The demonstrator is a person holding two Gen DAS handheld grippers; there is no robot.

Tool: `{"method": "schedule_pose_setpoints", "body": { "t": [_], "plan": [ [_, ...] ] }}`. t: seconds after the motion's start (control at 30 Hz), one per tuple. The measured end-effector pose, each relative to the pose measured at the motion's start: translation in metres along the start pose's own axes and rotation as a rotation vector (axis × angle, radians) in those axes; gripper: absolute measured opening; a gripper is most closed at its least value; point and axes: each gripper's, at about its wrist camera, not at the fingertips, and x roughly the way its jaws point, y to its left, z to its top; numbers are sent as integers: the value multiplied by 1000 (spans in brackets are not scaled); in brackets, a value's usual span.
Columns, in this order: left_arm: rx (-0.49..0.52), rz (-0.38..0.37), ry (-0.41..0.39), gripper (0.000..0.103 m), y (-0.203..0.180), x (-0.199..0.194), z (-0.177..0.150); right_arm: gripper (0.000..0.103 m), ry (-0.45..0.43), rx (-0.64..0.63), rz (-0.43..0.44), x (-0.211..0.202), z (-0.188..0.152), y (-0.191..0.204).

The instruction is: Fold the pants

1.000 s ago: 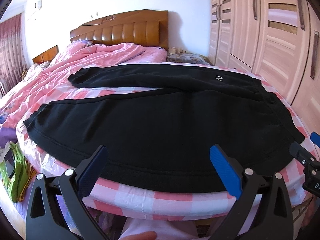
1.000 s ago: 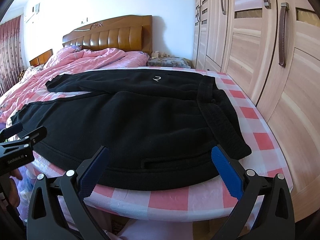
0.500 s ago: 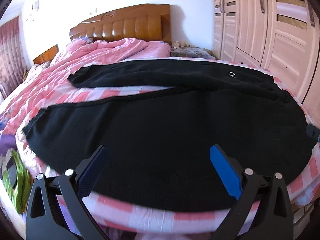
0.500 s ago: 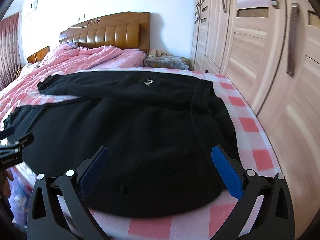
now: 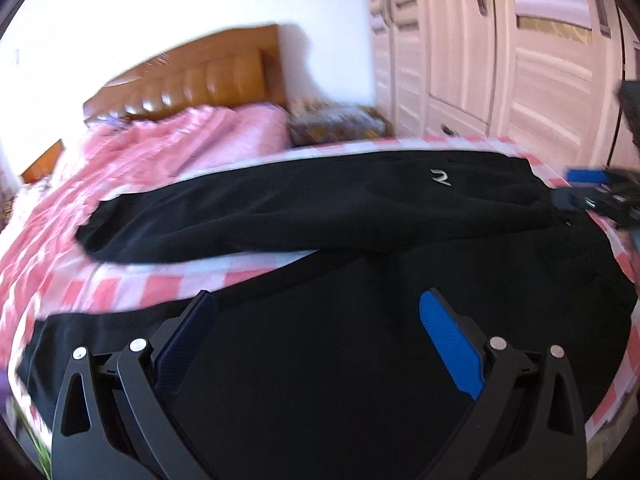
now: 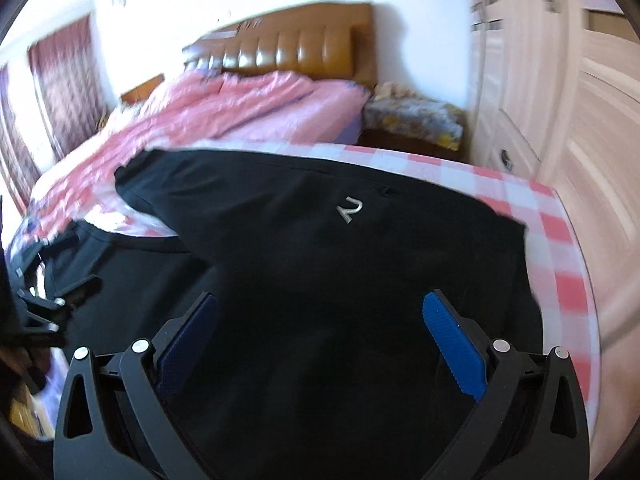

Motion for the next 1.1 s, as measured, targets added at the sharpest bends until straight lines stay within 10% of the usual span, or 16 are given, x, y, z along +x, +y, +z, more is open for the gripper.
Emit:
{"method": "schedule_pose_setpoints", "body": {
  "t": [0.07,0.27,0.47,0.8,0.97,1.1],
  "plan": [
    [27,-122,90,101,10,26,25,99,43,-32,16,26,25,-14],
    [35,15,186,101,52,106,99,99,127,-186,53,113,87,-35],
    [-75,-143,310,100,88,192,158,99,206,-223,80,177,117,-67],
    [509,-384,258,88,42,263,183,93,309,-256,199,208,119,-103],
    [557,-477,305,87,53,289,187,42,300,-289,316,195,117,-101],
    [583,-554,373,87,66,307,191,9,203,-399,223,166,112,-85]
  ]
}}
